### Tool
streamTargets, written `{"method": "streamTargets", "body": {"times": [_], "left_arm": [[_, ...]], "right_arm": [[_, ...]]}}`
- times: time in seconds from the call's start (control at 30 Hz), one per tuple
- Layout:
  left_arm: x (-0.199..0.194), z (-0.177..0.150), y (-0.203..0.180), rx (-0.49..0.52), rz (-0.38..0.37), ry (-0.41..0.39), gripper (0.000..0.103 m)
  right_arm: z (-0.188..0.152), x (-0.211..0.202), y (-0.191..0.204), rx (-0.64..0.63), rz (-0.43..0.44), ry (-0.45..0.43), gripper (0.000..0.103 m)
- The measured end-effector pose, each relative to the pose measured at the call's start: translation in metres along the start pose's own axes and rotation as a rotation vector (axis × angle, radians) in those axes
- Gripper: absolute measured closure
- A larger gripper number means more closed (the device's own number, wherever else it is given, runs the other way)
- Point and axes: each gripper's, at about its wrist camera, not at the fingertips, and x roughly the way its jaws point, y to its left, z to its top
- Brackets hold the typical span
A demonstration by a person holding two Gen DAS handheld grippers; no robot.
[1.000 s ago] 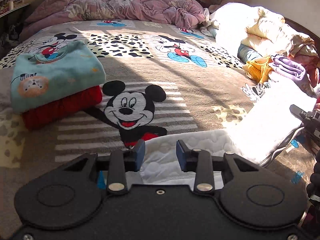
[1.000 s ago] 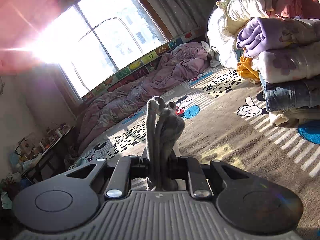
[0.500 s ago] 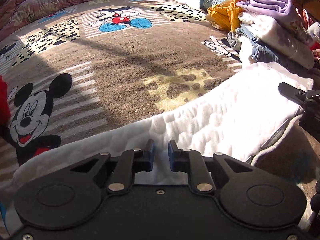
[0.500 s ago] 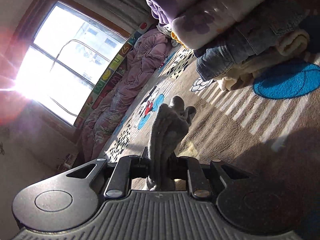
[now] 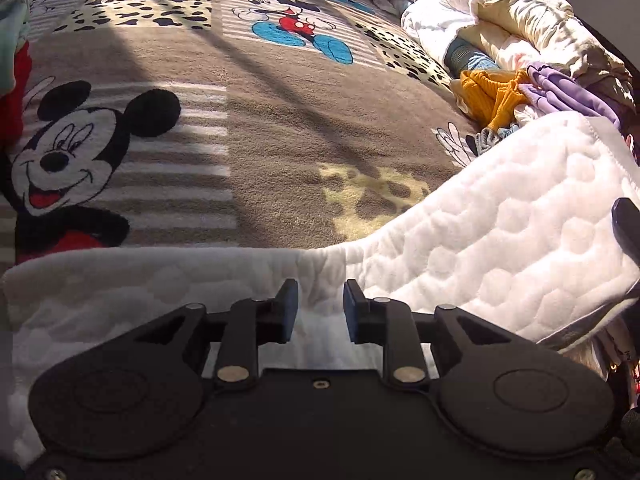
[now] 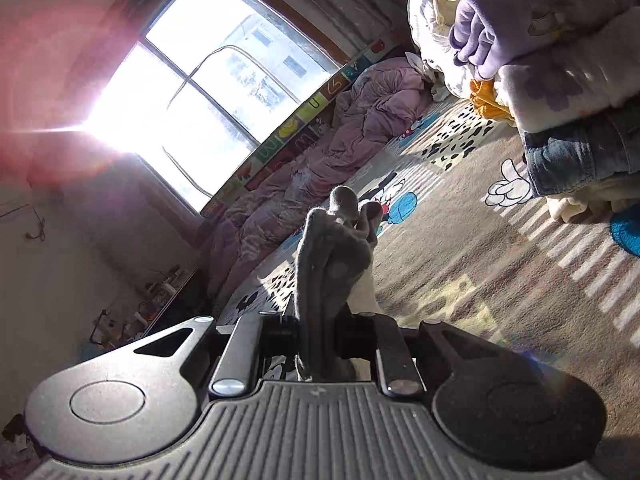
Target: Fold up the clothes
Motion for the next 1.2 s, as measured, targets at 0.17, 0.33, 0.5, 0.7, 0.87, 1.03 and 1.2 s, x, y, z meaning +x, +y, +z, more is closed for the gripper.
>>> {"method": "streamTargets", "body": {"times": [0.17, 0.33, 0.5, 0.7, 0.87, 1.03, 1.2], "left_arm": [[-0.061, 0.009, 0.046, -0.142, -0.015, -0.100, 0.078], [-0.111, 0.005, 0.103, -0.288, -0.030, -0.145, 0.068], [-0.145, -0.007, 0.146, -0.394, -0.030, -0.189, 0.063], [-0.161, -0.013, 0.173, -0.441, -0.036, -0.214, 0.063], [-0.167, -0.017, 0.186, -0.454, -0.035, -0.221, 0.063], [-0.169, -0.020, 0.191, -0.464, -0.030, -0.221, 0.063], [-0.173, -0.022, 0.187, -0.439, -0.027, -0.223, 0.063]], "right_arm": [[-0.017, 0.019, 0.062, -0.147, 0.003, 0.043, 0.085], [-0.059, 0.045, 0.121, -0.380, -0.027, 0.101, 0.085], [-0.119, 0.075, 0.170, -0.685, -0.065, 0.179, 0.085], [-0.180, 0.100, 0.199, -0.949, -0.133, 0.244, 0.085], [-0.215, 0.109, 0.212, -1.095, -0.157, 0.272, 0.085], [-0.240, 0.110, 0.228, -1.197, -0.150, 0.279, 0.085], [-0.257, 0.118, 0.240, -1.250, -0.130, 0.312, 0.085]]}}
